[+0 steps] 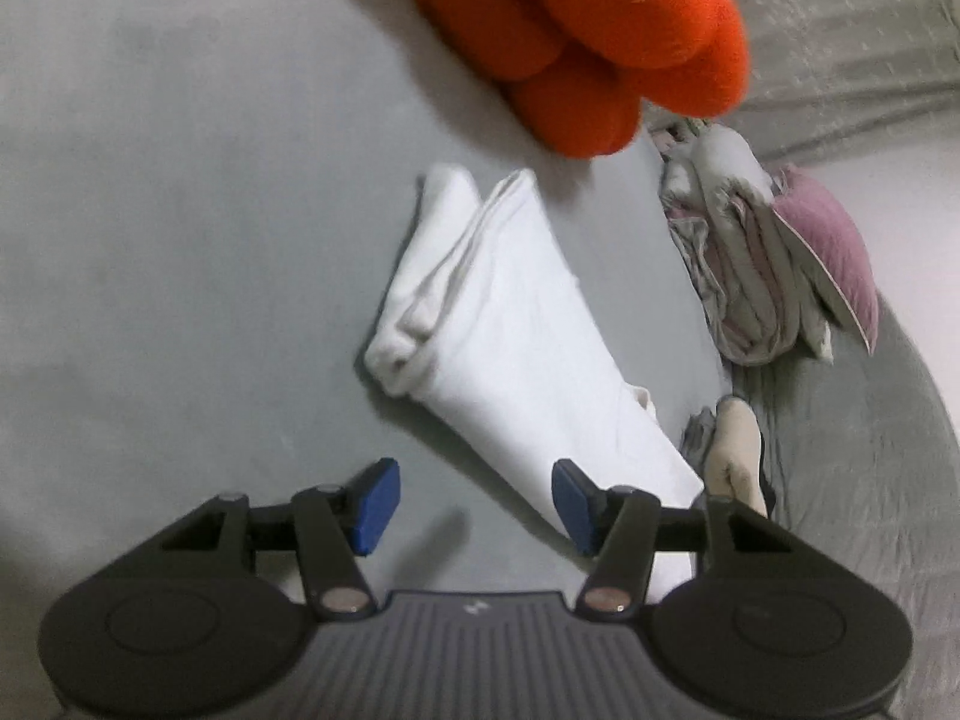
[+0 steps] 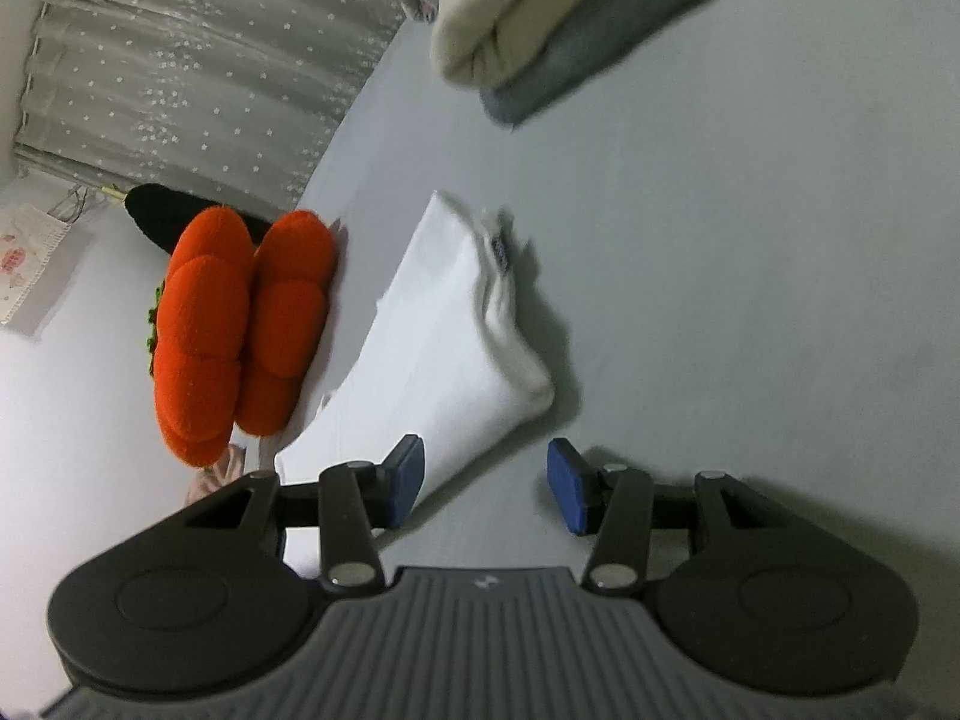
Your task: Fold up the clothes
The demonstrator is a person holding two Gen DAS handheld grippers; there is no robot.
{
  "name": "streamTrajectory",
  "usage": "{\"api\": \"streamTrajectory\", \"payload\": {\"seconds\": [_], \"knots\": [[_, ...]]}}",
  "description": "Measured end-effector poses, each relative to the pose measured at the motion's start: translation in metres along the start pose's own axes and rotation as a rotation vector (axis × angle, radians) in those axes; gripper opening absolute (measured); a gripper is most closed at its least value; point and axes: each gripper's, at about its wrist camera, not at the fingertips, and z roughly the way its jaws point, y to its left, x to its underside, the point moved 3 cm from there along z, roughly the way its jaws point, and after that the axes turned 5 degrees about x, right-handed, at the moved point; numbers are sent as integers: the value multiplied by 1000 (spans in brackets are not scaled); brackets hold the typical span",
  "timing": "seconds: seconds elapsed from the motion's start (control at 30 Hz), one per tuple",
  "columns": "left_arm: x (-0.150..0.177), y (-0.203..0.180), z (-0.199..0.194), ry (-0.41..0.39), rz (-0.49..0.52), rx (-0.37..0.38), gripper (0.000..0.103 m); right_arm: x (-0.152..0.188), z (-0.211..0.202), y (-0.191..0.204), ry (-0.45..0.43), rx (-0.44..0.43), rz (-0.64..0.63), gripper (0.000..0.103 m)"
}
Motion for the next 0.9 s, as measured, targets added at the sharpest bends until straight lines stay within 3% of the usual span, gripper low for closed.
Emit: {"api": "streamTrajectory", "payload": {"seconds": [0.13,0.17,0.23,0.43,0.5,0.6,0.73,0.9], "knots": [[0,7,6,-163,-55,21,42,6,14,1,-38,-31,31,50],[0,10,7,-197,-72,16,33,6,17,1,-56,-41,45,50],[1,14,13,-244,-100,30,32,3,22,-1,-92,-59,77,50],[1,3,26,-334,-35,1,28,-5,39,4,-166,-60,95,42],[-1,-2,29,-346,-23,-33,18,-6,43,5,-183,-45,93,32],[2,-20,27,-359,52,-97,15,-4,42,12,-203,0,60,26],[4,-39,19,-362,120,-141,15,0,28,29,-236,48,-9,23],[9,-45,1,-332,108,-181,15,5,9,49,-254,82,-80,23]]}}
